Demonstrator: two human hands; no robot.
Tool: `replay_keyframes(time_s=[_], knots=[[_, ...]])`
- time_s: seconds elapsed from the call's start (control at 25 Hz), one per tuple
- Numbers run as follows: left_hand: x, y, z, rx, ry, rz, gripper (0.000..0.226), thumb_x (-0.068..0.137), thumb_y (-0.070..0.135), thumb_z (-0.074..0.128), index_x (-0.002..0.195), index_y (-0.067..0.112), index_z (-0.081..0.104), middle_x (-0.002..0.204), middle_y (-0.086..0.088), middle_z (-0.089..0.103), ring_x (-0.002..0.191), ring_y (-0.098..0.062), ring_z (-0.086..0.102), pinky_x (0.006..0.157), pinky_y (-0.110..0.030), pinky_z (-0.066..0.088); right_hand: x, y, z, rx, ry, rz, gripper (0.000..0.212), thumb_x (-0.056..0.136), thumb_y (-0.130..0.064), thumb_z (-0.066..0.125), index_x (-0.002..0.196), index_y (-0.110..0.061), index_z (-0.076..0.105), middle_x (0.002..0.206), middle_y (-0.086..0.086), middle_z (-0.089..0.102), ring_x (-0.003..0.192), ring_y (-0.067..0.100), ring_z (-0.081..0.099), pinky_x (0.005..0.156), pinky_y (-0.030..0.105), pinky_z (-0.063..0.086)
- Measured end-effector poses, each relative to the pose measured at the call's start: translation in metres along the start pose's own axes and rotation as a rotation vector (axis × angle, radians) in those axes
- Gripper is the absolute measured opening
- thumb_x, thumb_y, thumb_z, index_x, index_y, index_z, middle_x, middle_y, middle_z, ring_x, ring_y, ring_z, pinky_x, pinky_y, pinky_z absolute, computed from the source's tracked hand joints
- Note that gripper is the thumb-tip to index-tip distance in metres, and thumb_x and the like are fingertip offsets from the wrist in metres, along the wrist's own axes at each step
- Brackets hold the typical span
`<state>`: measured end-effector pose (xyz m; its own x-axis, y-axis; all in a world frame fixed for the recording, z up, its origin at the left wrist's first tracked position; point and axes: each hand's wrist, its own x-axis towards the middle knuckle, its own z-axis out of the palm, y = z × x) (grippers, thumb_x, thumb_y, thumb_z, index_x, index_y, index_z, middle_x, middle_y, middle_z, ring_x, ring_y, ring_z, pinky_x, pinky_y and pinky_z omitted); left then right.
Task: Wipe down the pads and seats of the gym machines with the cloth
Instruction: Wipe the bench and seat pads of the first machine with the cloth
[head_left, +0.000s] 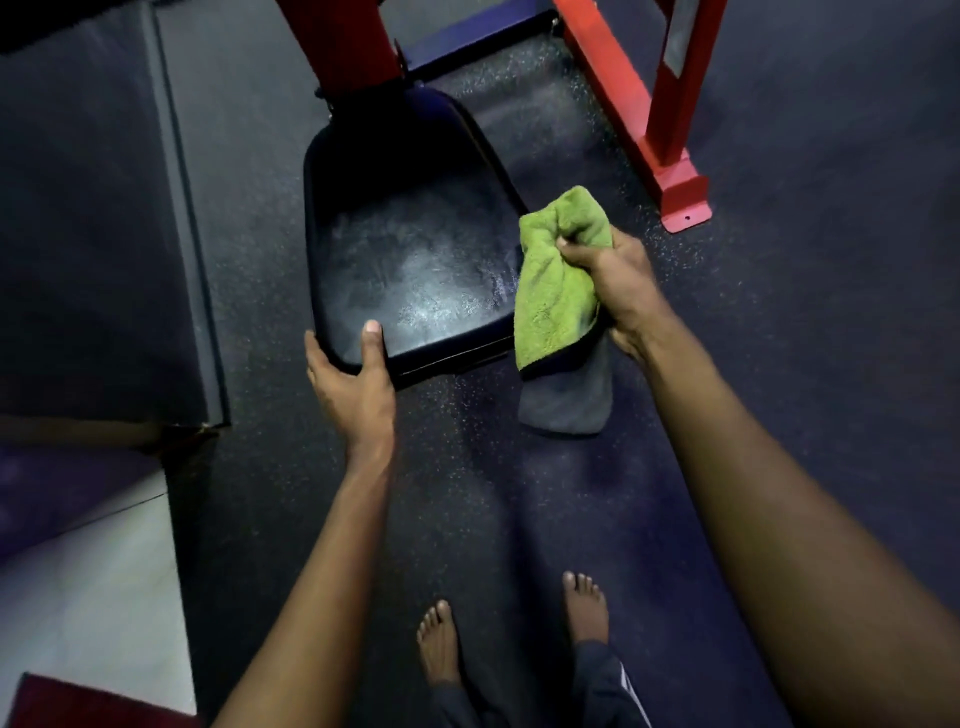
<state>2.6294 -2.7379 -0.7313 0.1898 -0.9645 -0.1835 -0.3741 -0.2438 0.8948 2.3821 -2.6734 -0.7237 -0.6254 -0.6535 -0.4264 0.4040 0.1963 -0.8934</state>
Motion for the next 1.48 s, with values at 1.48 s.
replay_keyframes(time_s=[1.48], knots=[[-0.050, 0.377, -0.068, 0.135, -0.746, 0.400, 0.026, 0.093, 0.029, 0.065, 0.119, 0.026, 0.071, 0.113, 0.008, 0.072, 0.110, -0.006, 0.064, 0.100, -0.023, 0.047, -0.151, -0.375, -0.056, -0.686, 0.156, -0.266, 0.050, 0.074, -0.071, 0.073, 0.103, -0.030, 0.074, 0.096, -0.011, 0.077, 0.097, 0.010, 0.071, 0.093, 0.041, 0.057]])
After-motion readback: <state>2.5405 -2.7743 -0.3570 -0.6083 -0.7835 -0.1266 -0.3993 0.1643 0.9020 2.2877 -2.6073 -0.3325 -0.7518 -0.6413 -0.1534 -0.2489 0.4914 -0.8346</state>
